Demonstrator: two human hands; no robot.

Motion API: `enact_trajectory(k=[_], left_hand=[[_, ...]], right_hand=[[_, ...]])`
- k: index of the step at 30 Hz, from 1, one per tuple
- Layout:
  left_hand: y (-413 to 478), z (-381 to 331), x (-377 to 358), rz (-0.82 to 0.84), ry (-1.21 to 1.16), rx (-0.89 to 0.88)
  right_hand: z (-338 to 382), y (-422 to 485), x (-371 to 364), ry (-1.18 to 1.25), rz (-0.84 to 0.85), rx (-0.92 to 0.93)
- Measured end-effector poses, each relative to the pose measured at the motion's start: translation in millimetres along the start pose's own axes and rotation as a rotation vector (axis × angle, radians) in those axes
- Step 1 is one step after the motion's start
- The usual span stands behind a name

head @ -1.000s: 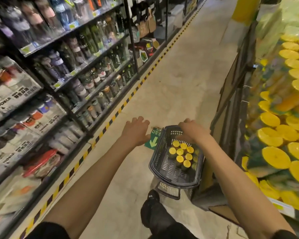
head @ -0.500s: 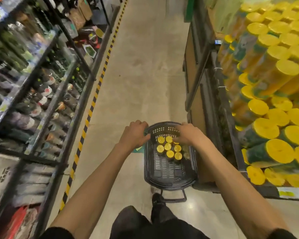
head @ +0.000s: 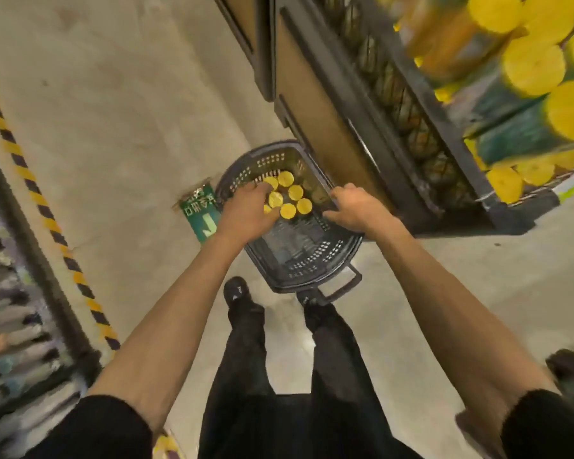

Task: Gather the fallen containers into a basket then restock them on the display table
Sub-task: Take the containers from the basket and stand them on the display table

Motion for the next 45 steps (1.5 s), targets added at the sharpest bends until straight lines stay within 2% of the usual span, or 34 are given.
enact_trajectory(k=[5,12,20,26,32,36,45], left_hand=[[67,32,-43,0.103,0.093,-0.089],[165,97,-127,0.233,0.087,-0.11],[275,154,-203,0.236,0.169,-0.166],[341,183,-263,0.287,0.374,-0.208],[380,187,-292,0.259,0.472,-0.316],[399,178,-301,0.247,0.54,-0.306],[424,181,-318,0.235,0.834,-0.319]], right_hand=[[-14,58,-54,0.16,-0.029,-0.08],[-28,164,-121,0.2,-0.07,-0.111],[-63,304,-177,0.214,-0.143,-0.164],[-89,386,-213,0.203,-0.188,-0.153],[-101,435,-237,0.149,-0.224,-0.141],[-106,449,-241,0.153,-0.28,-0.114],[-117,474,-247,0.097,-0.279,-0.067]])
Point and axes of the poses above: each hand's wrist, its own y-axis towards the middle knuckle, its own x-axis out of the back of the hand, z = x × y, the point moved 6 cm from there along y, towards the middle knuckle, and after that the axes turned 14 degrees about z, right-handed, at the moved point
